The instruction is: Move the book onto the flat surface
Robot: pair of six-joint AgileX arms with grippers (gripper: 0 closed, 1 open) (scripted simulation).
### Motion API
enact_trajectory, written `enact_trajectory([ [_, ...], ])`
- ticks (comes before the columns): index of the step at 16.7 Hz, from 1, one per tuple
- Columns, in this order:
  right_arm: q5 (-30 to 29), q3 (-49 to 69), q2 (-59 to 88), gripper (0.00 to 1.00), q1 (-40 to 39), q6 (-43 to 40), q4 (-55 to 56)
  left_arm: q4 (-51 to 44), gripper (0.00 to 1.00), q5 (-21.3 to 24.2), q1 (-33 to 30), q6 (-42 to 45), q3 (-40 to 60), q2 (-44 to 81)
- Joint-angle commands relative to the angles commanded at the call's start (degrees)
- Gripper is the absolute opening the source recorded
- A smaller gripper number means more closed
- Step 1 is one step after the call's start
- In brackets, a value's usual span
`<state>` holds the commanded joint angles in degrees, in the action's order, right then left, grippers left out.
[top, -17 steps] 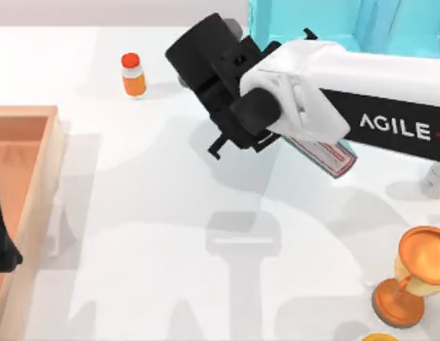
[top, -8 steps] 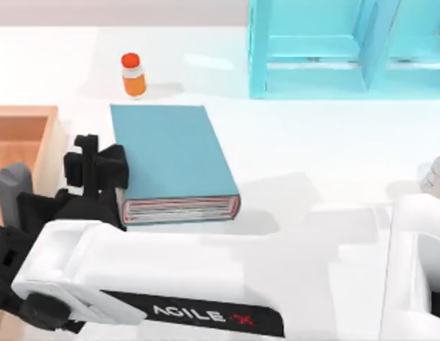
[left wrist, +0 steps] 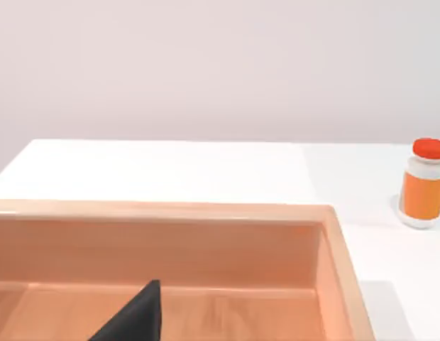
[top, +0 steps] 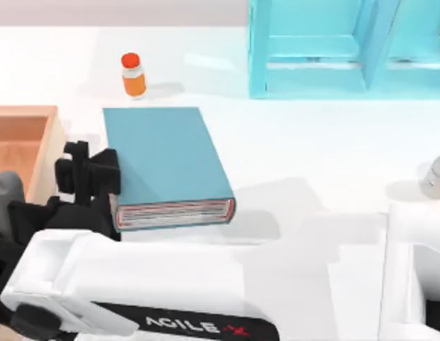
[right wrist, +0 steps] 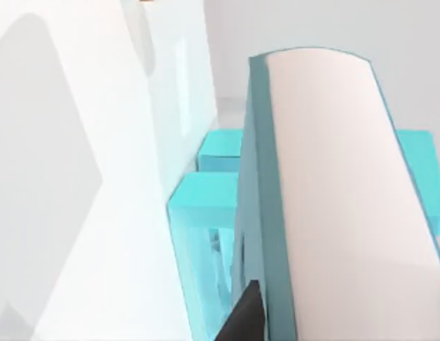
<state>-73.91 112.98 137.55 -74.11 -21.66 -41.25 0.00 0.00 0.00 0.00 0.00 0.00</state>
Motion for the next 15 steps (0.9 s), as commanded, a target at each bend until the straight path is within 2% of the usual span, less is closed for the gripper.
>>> enact_trajectory([
  [7, -0.38, 0.74, 0.11, 0.00, -0.34, 1.44, -2.64, 0.00, 1.00, 0.00, 0.00, 0.00, 0.00, 0.00],
  [15, -0.41, -2.93, 1.93, 0.00, -0.36, 1.54, 2.75, 0.00, 1.00, 0.00, 0.00, 0.00, 0.00, 0.00],
])
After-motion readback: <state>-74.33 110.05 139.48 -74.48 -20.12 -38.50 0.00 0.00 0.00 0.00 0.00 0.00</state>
